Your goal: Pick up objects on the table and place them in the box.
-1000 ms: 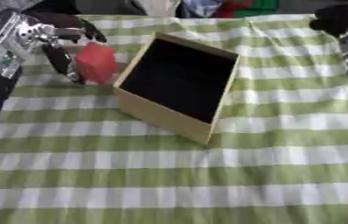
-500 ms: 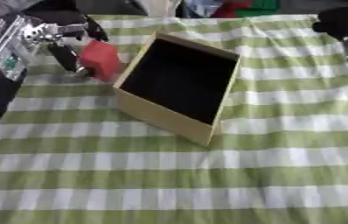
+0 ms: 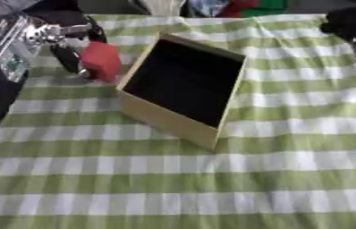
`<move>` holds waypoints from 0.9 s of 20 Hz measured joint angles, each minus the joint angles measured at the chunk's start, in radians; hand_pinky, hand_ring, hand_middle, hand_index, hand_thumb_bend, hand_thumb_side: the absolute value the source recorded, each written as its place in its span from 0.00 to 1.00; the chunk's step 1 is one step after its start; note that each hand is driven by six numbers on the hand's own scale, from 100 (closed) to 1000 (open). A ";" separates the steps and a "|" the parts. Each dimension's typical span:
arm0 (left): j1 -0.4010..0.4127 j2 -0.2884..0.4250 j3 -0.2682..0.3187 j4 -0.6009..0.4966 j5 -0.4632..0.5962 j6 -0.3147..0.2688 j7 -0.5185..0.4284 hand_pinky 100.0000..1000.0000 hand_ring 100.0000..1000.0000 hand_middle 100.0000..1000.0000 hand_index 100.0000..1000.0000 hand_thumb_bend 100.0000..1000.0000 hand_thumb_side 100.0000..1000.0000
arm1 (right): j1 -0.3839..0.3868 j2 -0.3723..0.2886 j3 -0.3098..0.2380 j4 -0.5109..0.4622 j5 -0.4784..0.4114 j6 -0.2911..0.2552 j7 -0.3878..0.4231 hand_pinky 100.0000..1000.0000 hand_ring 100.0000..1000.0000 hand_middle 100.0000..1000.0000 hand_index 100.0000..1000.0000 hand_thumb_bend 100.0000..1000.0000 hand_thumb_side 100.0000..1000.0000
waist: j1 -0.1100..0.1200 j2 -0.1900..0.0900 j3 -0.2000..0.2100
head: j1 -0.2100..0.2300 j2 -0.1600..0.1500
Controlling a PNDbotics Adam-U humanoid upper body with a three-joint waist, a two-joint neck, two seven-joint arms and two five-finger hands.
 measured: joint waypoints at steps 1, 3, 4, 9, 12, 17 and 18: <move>0.000 0.000 0.000 0.000 -0.002 -0.001 -0.002 0.72 0.72 0.52 0.70 0.53 0.00 | 0.000 0.000 0.000 0.000 0.000 0.000 0.000 0.92 0.74 0.66 0.88 0.00 0.53 | 0.000 0.000 0.000 | 0.000 -0.001; 0.000 -0.002 0.003 0.000 -0.004 0.000 -0.004 0.72 0.70 0.48 0.67 0.51 0.00 | 0.000 0.000 0.000 0.000 0.000 -0.001 -0.001 0.92 0.74 0.66 0.88 0.00 0.54 | 0.000 0.001 -0.001 | 0.000 -0.002; 0.000 -0.003 0.005 0.000 -0.004 0.001 -0.003 0.72 0.68 0.46 0.65 0.50 0.00 | 0.000 0.000 0.000 0.000 0.000 -0.001 -0.001 0.92 0.74 0.66 0.88 0.00 0.54 | 0.000 0.001 -0.001 | 0.000 -0.003; 0.002 -0.004 0.006 -0.001 0.013 0.015 0.019 0.73 0.63 0.40 0.58 0.36 0.00 | 0.000 0.001 0.000 0.000 0.000 -0.001 -0.001 0.92 0.74 0.66 0.88 0.00 0.54 | 0.000 0.001 0.003 | 0.000 -0.005; 0.005 -0.005 0.005 -0.008 0.036 0.020 0.020 0.72 0.62 0.41 0.58 0.25 0.00 | 0.007 0.001 0.000 0.000 0.000 0.000 -0.001 0.92 0.74 0.66 0.88 0.00 0.54 | -0.001 0.001 0.008 | -0.001 -0.005; 0.008 -0.005 0.005 -0.049 0.082 0.034 0.009 0.69 0.61 0.40 0.57 0.13 0.00 | 0.010 0.001 -0.003 0.000 0.000 0.001 0.000 0.92 0.74 0.66 0.88 0.00 0.54 | -0.001 -0.011 0.018 | -0.006 0.004; 0.008 -0.004 0.005 -0.058 0.089 0.039 0.008 0.68 0.60 0.40 0.58 0.12 0.00 | 0.012 0.001 -0.003 0.000 0.000 0.001 0.000 0.92 0.74 0.66 0.88 0.00 0.54 | -0.002 -0.014 0.019 | -0.007 0.004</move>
